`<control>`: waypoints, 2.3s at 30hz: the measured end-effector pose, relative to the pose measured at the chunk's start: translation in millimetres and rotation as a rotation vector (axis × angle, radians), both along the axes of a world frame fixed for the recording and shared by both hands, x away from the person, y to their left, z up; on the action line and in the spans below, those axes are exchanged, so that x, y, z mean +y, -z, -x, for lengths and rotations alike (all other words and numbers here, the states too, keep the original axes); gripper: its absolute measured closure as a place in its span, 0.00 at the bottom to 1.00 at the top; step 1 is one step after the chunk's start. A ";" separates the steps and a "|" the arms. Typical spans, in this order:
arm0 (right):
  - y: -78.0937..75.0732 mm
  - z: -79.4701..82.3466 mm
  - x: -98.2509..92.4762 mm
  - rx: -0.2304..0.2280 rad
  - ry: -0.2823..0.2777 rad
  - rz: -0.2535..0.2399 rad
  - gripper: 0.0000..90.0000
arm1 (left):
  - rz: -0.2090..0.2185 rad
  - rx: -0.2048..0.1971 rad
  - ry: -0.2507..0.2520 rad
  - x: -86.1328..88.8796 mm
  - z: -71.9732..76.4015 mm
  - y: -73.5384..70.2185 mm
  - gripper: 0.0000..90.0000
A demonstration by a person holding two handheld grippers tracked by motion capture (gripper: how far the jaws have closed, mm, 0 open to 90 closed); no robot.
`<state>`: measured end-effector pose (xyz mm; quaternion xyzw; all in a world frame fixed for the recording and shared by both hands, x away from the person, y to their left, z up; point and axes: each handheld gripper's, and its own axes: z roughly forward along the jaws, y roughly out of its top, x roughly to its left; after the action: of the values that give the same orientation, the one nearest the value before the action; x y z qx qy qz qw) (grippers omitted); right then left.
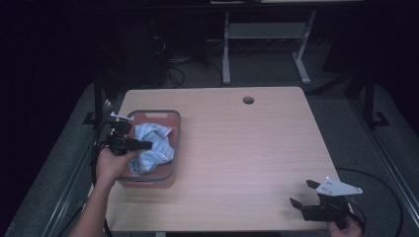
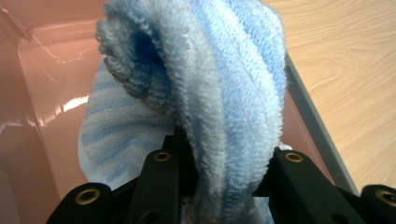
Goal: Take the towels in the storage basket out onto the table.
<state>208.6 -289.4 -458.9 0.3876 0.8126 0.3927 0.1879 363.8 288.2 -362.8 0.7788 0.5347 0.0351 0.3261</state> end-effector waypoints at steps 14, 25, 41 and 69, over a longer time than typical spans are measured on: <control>-2.1 0.8 -2.1 -0.004 0.013 -0.008 0.15 | 0.046 -0.043 0.007 2.9 6.8 -20.6 0.78; -3.5 1.4 -3.3 -0.018 0.022 -0.009 0.15 | 0.082 -0.075 0.019 3.2 11.4 -37.2 0.78; -4.4 1.4 -4.3 -0.026 0.026 -0.017 0.15 | 0.098 -0.117 0.035 1.1 17.1 -65.0 0.78; -5.7 2.3 -7.3 -0.035 0.047 -0.028 0.15 | 0.094 -0.172 0.111 -30.0 16.6 -107.8 0.78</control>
<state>206.3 -296.6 -453.2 0.4024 0.7943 0.4059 0.2057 347.2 258.2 -255.0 0.7851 0.4618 0.0587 0.4085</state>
